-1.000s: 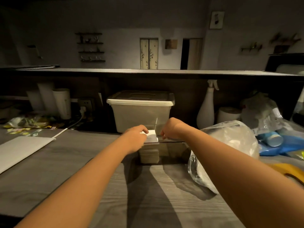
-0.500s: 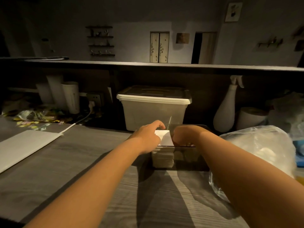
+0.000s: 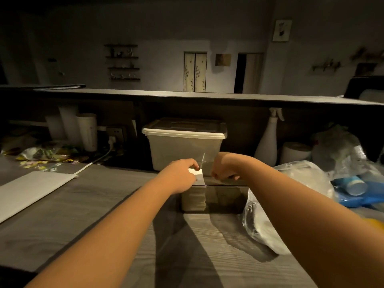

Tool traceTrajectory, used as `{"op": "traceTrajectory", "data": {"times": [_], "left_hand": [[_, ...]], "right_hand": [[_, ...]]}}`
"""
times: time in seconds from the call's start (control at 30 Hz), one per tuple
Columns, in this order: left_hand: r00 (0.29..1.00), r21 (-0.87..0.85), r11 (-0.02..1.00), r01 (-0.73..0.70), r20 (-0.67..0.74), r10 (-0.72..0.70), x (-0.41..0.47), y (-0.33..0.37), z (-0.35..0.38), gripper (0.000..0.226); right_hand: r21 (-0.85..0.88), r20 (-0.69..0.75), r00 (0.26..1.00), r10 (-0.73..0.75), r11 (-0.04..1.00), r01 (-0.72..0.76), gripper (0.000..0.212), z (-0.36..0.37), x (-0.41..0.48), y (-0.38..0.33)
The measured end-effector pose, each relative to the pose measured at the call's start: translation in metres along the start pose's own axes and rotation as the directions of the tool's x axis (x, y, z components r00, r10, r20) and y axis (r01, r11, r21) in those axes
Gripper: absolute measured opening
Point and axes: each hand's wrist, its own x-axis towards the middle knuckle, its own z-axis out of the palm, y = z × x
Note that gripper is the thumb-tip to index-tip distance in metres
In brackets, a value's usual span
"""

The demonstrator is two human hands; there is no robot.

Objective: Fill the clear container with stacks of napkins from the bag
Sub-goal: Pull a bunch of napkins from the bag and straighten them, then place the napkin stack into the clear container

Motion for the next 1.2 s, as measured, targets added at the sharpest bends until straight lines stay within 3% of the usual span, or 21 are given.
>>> {"op": "traceTrajectory", "data": {"times": [0.2,0.43,0.6,0.73,0.83,0.93,1.03,1.2], "left_hand": [[0.998,0.101,0.994,-0.046,-0.025,0.049,-0.022,0.041,0.003,0.051],[0.983,0.129,0.975,-0.184,0.01,0.184,-0.04,0.095,0.026,0.045],[0.96,0.049,0.959,-0.279,0.005,0.279,-0.044,0.124,0.056,0.035],[0.95,-0.143,0.944,-0.296,0.057,0.307,-0.041,0.134,0.093,0.032],[0.952,-0.215,0.937,-0.275,0.073,0.296,-0.037,0.136,0.124,0.04],[0.959,-0.02,0.96,-0.281,0.033,0.282,-0.029,0.13,0.144,0.043],[0.915,0.175,0.901,-0.397,-0.007,0.404,-0.028,0.123,0.146,0.05],[0.927,0.411,0.845,-0.342,0.0,0.376,-0.03,0.117,0.14,0.069]], "right_hand": [[0.261,-0.196,0.98,0.012,0.964,0.041,0.022,-0.023,-0.046,0.017],[0.37,-0.109,0.991,0.073,0.929,-0.028,0.015,-0.025,-0.107,0.055],[0.418,-0.102,0.985,0.14,0.905,-0.086,0.016,-0.011,-0.126,0.092],[0.361,-0.251,0.951,0.182,0.929,-0.083,0.021,0.012,-0.124,0.125],[0.3,-0.439,0.88,0.183,0.953,-0.049,0.028,0.029,-0.119,0.146],[0.18,-0.523,0.844,0.123,0.983,-0.032,0.025,0.039,-0.118,0.161],[-0.011,-0.433,0.897,0.09,0.994,-0.105,0.027,0.045,-0.119,0.17],[-0.083,-0.192,0.975,0.115,0.988,-0.133,0.092,0.057,-0.116,0.168]]}}
